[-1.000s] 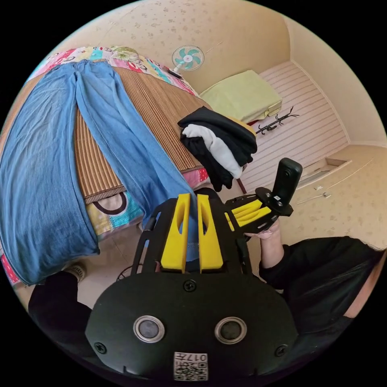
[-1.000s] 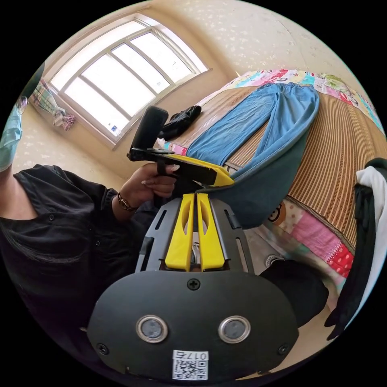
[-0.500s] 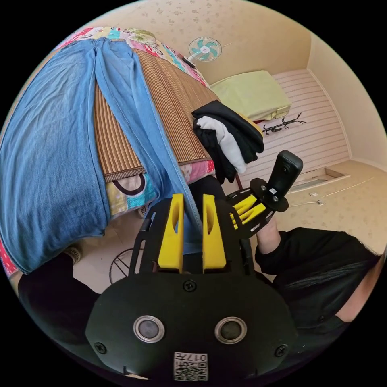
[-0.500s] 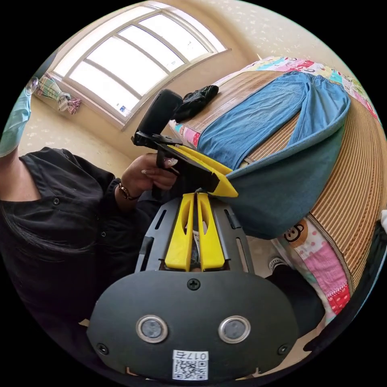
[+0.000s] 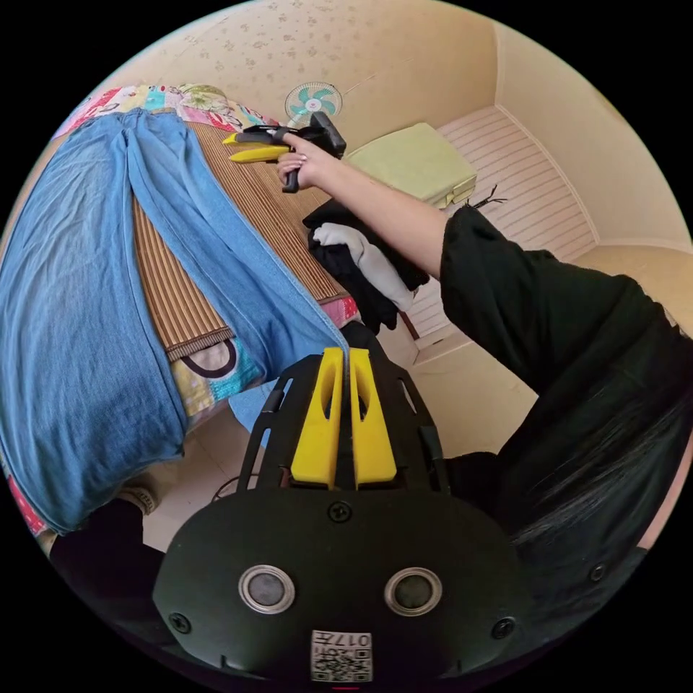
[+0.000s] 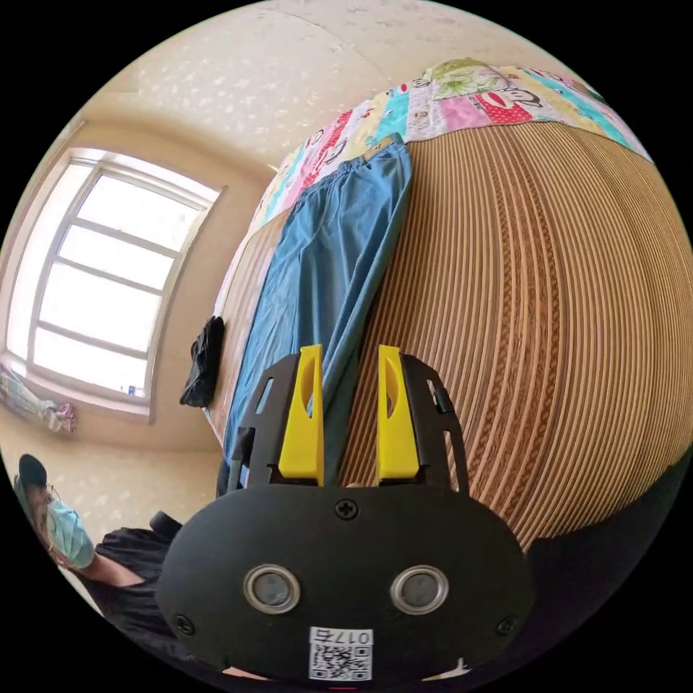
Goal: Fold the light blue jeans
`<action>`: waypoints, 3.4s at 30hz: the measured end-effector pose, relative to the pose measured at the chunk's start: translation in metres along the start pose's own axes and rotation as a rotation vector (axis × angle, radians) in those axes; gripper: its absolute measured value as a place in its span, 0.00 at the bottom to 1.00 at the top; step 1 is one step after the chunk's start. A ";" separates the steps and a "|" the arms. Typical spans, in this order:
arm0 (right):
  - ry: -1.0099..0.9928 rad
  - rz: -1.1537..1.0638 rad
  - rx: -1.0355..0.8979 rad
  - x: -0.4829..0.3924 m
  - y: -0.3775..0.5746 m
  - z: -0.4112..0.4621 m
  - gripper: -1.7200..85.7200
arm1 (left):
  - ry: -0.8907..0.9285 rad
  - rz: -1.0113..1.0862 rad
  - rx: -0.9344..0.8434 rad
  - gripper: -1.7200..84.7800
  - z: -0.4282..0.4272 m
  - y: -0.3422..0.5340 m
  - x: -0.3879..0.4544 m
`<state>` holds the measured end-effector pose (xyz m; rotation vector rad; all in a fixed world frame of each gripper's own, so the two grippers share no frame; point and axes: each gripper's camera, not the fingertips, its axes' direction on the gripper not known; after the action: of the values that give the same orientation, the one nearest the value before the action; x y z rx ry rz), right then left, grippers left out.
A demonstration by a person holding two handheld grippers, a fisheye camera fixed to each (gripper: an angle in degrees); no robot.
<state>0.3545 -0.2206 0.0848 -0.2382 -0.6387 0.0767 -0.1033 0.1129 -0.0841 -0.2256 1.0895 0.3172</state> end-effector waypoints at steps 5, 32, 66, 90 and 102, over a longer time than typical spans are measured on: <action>0.031 0.157 0.114 0.025 -0.048 0.048 0.14 | 0.042 -0.038 0.022 0.01 -0.015 0.008 -0.010; -0.538 -0.321 0.009 -0.194 0.038 0.209 0.11 | -0.653 -0.543 0.239 0.08 -0.183 0.167 -0.087; 0.259 -0.656 -0.589 -0.233 0.472 0.093 0.06 | -0.406 -0.223 0.235 0.09 -0.086 0.091 -0.049; 0.410 -0.417 0.244 -0.419 0.036 0.277 0.05 | -0.265 -0.214 0.275 0.07 -0.067 0.041 -0.113; 0.410 -0.587 0.169 -0.405 0.082 0.191 0.09 | -0.291 -0.212 0.290 0.09 -0.073 0.046 -0.107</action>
<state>-0.0837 -0.1620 -0.0218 0.1036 -0.2711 -0.4708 -0.2258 0.1162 -0.0223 -0.0325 0.8031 -0.0012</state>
